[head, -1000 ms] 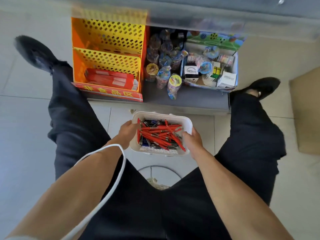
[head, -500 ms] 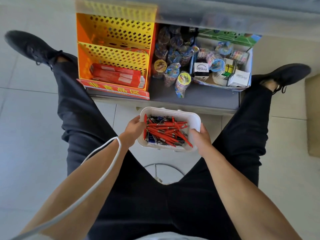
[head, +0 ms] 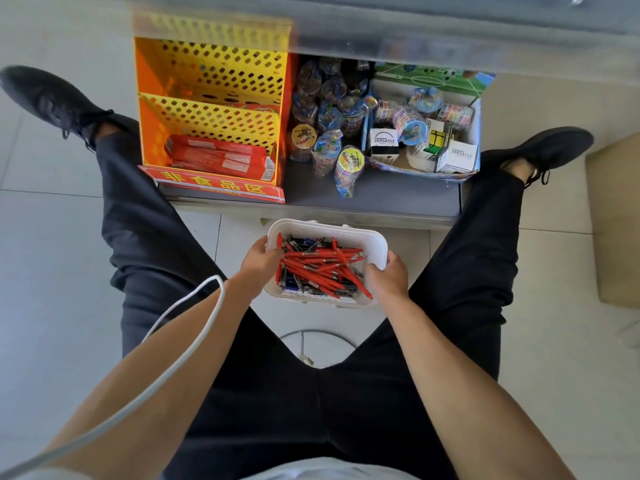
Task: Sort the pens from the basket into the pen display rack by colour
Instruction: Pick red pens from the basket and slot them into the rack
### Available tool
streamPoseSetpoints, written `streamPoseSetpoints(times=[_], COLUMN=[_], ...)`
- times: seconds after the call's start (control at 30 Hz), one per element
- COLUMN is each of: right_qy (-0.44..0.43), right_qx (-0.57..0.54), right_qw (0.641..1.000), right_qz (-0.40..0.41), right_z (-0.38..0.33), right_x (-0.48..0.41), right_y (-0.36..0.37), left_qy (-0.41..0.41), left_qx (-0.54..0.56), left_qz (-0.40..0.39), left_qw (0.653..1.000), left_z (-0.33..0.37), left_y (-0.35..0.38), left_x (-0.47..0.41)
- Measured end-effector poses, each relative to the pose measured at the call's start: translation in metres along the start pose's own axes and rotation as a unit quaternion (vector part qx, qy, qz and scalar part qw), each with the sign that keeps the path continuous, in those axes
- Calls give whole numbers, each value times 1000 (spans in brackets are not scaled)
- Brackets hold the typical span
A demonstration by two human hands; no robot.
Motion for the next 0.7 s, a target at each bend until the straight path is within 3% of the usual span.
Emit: streamPoseSetpoints(times=[0.1, 0.2, 0.3, 0.37, 0.5, 0.63, 0.7], right_qy=[-26, -78, -131, -136, -108, -83, -70], right_qx=[87, 120, 110, 100, 99, 126, 129], right_qw=[995, 989, 985, 986, 984, 977, 975], right_qz=[35, 42, 17, -16, -102, -153, -164], right_z=[-2, -8, -13, -14, -5, 1, 3], right_x=[3, 5, 5, 8, 11, 12, 11], right_y=[-3, -1, 4, 8, 24, 30, 30], left_qy=[50, 170, 289, 324, 287, 211, 210], left_qx=[-128, -280, -347, -358, -405, -559, -605], left_qz=[75, 144, 137, 89, -47, -89, -102], left_qw=[988, 934, 882, 871, 867, 797, 761], left_z=[0, 9, 19, 20, 2, -21, -26], left_y=[-4, -2, 10, 22, 46, 63, 73], left_x=[-1, 0, 3, 3, -9, -19, -24])
Point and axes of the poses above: each hand's wrist, its own x-axis away from the middle knuckle, its own y-axis out of the palm, z = x × y, the point moved 5 cm from there along -x, towards the middle knuckle, and after that the axes turned 4 degrees about x, right-handed, at the moved point
